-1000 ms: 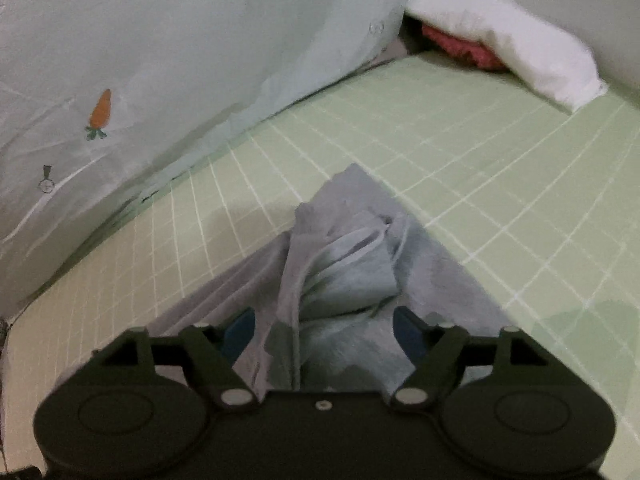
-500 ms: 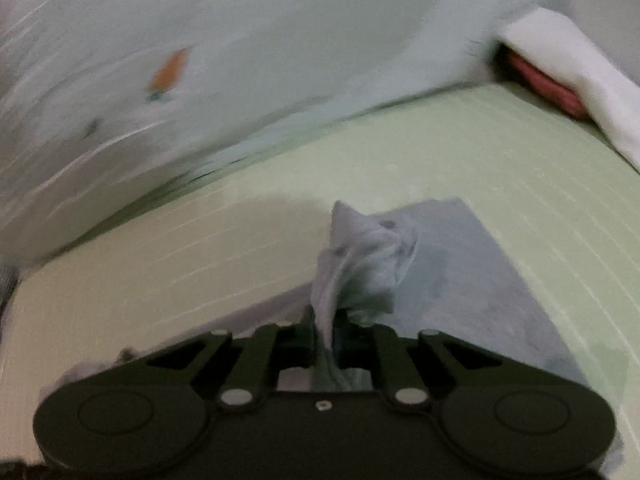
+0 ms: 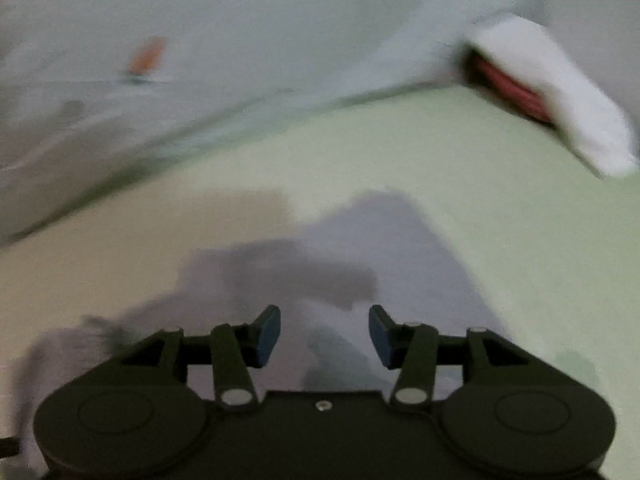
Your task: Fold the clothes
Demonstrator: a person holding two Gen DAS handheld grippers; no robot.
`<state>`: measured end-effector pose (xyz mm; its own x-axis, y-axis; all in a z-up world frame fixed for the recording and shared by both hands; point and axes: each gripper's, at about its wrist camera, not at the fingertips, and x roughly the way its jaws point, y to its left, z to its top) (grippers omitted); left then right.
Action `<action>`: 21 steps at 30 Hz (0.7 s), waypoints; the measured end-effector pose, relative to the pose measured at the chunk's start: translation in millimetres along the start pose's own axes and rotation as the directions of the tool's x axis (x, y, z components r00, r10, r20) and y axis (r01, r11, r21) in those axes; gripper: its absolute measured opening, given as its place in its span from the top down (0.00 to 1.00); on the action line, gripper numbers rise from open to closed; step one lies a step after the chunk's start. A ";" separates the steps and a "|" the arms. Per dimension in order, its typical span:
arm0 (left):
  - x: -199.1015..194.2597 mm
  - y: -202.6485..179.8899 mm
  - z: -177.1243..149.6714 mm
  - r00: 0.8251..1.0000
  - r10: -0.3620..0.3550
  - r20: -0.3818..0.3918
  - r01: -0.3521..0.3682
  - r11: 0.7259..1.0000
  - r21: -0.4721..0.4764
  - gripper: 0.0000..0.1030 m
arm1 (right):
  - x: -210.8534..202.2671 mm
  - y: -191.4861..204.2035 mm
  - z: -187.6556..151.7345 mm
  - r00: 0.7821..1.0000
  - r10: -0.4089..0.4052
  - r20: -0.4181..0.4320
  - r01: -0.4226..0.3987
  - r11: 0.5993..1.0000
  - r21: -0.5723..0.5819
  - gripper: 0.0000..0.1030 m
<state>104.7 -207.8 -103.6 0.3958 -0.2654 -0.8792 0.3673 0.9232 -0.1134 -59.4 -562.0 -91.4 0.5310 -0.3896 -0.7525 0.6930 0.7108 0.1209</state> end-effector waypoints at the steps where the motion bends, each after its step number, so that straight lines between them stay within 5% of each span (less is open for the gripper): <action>1: -0.8 -0.3 -0.4 1.000 0.000 0.002 0.000 1.000 0.000 0.13 | 0.3 -5.5 -4.6 1.000 -0.009 -0.012 0.009 1.000 0.011 0.52; 6: -9.9 -2.8 -8.3 1.000 -0.001 0.013 0.001 1.000 -0.002 0.13 | -5.2 3.9 -38.1 0.997 -0.011 -0.073 0.006 0.998 -0.064 0.50; 14: -22.5 -9.7 -36.4 0.999 -0.032 -0.009 0.032 0.999 -0.015 0.13 | -40.4 54.7 -85.2 0.997 -0.008 -0.073 -0.017 0.940 -0.340 0.33; 16: -24.7 -12.3 -43.6 0.999 -0.046 -0.016 0.045 0.999 -0.019 0.13 | -48.0 46.1 -87.9 0.997 -0.016 -0.073 -0.009 0.946 -0.323 0.09; 21: -20.8 -16.2 -53.4 0.995 -0.095 -0.030 0.093 0.993 -0.068 0.13 | -59.4 9.9 -90.5 0.997 -0.017 -0.081 0.000 0.979 -0.202 0.00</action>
<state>45.6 -202.4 -108.2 0.3336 -0.3433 -0.8780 0.3440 0.9115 -0.2256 -128.2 -478.8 -104.1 0.4777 -0.3528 -0.8046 0.5800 0.8145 -0.0127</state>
